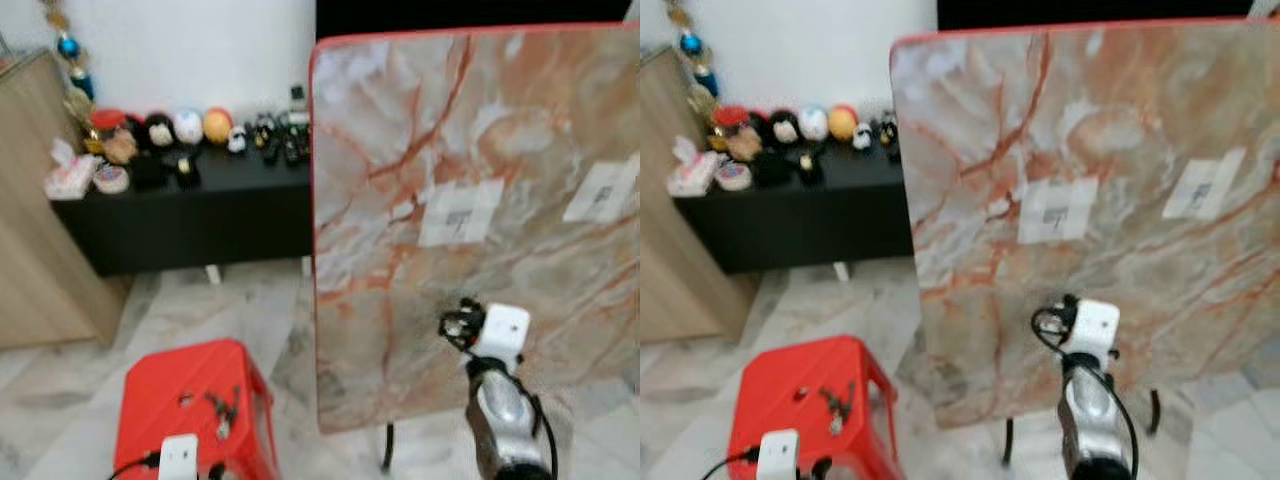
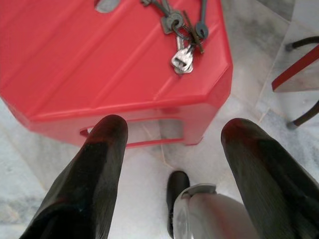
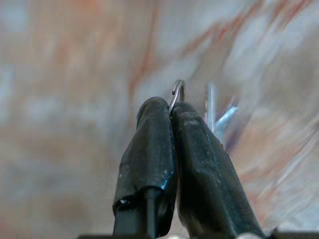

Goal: Hang keys on a hook

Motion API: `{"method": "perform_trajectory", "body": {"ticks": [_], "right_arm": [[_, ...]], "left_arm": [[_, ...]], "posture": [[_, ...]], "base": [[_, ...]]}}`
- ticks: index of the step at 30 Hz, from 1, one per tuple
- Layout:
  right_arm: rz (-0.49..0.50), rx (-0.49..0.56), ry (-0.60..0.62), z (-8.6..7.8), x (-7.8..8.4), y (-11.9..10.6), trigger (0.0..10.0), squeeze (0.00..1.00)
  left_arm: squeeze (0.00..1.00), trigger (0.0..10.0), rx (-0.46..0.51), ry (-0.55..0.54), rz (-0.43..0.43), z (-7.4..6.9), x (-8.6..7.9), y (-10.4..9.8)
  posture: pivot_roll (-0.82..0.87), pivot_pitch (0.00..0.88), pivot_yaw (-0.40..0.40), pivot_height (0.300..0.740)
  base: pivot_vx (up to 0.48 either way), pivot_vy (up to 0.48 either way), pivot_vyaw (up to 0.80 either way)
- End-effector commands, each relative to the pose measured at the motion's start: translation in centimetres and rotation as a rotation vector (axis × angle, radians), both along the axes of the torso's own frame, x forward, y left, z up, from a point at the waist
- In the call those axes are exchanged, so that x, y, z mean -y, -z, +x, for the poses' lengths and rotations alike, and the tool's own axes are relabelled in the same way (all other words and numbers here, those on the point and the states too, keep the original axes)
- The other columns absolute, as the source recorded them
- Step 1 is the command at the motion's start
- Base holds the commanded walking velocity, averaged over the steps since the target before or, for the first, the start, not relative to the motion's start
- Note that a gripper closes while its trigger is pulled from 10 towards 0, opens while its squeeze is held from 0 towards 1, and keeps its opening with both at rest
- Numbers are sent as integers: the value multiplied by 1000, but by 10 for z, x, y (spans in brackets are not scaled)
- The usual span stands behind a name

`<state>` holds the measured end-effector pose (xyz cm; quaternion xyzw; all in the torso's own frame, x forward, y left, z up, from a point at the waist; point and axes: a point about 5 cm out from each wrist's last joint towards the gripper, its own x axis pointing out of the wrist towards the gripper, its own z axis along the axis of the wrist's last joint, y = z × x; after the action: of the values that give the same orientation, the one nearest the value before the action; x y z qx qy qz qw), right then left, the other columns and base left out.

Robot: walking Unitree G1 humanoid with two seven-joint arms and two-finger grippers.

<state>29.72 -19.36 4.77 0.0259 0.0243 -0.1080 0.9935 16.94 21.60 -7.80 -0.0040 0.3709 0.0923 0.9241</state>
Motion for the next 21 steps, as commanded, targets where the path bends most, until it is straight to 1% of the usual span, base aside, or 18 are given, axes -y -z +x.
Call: {"method": "perform_trajectory", "body": {"ticks": [1, 3, 6, 8, 13, 15, 16, 17, 19, 21], "right_arm": [[-27, 46, -8, 3, -5, -9, 10000, 0], [-34, 53, -1, 3, -4, -10, 10000, 0], [-88, 90, 29, 2, 0, -17, 10000, 0], [-147, 136, 35, 3, 0, -26, 10000, 0], [-220, 186, 53, 4, 1, -39, 10000, 0], [-255, 209, 36, 5, -1, -44, 10000, 0], [-255, 209, 36, 5, -1, -44, 10000, 0], [-300, 225, 20, 7, -3, -48, 10000, 0], [-338, 232, 19, 7, -4, -51, 10000, 0], [-387, 244, 42, 6, -4, -54, 10000, 0]], "left_arm": [[0, 10000, -26, 0, 9, -7, -4, 3], [0, 10000, -26, 0, 9, -7, -4, 3], [0, 10000, -28, 1, 9, -6, -3, 3], [0, 10000, -29, 3, 6, -6, -2, 3], [0, 10000, -36, 25, 7, -6, 1, 4], [0, 10000, -34, 23, 4, -6, 2, 4], [0, 10000, -34, 23, 4, -6, 2, 4], [0, 10000, -35, 23, 2, -6, 2, 4], [0, 10000, -35, 24, 1, -5, 2, 4], [0, 10000, -36, 28, 0, -5, 2, 4]], "posture": [[31, 0, -28, 725], [31, 0, -28, 725], [32, 0, -31, 725], [30, 0, -31, 725], [32, 0, -33, 725], [30, 0, -32, 725], [30, 0, -32, 725], [30, 0, -32, 725], [30, 0, -32, 725], [30, 0, -33, 725]], "base": [[0, 0, 0], [0, 0, 0], [0, 0, 0], [0, 0, 0], [0, 0, 0], [0, 0, 0], [0, 0, 0], [0, 0, 0], [0, 0, 0], [0, 0, 0]]}}
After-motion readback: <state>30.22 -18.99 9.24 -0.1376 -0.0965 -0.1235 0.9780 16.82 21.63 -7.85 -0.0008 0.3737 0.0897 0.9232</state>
